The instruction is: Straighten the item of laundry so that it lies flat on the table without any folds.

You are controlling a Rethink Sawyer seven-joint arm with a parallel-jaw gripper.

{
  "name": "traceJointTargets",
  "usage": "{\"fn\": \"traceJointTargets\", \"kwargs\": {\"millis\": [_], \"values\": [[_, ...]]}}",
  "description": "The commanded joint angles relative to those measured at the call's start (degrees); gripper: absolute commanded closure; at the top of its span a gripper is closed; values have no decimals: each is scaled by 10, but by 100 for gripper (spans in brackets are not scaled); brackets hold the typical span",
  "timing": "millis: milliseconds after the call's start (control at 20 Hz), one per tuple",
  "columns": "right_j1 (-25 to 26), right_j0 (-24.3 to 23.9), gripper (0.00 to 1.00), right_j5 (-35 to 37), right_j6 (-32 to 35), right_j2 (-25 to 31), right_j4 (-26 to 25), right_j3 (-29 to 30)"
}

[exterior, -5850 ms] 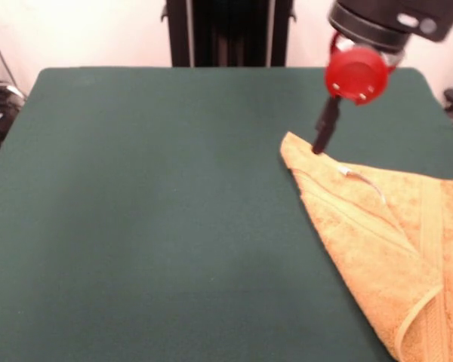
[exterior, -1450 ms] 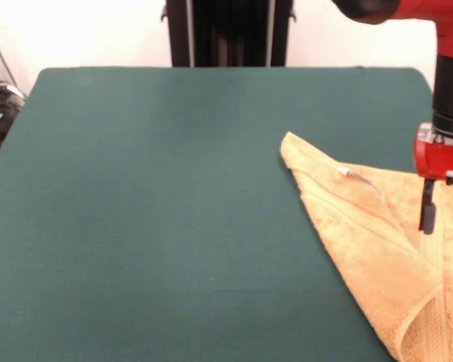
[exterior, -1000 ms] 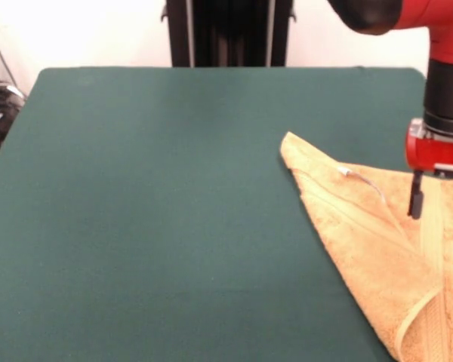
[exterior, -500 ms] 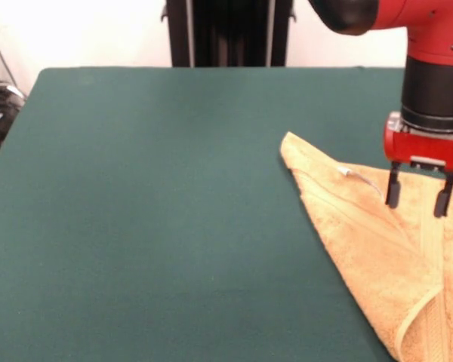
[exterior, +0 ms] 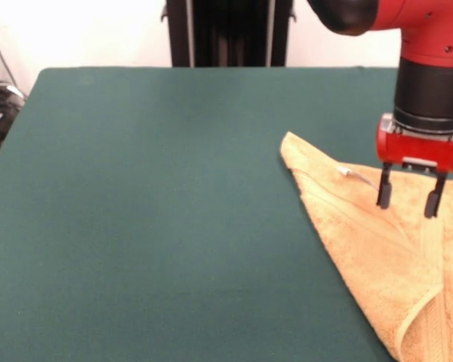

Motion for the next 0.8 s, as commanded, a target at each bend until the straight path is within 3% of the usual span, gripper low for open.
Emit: {"fn": "traceJointTargets", "kwargs": {"millis": [50,550,800], "values": [[25,-26,0,-10,-160,86,-32,64],[51,-22,0,-24,-122,78,-75,50],[103,-20,0,-73,-87,69,-101,27]]}}
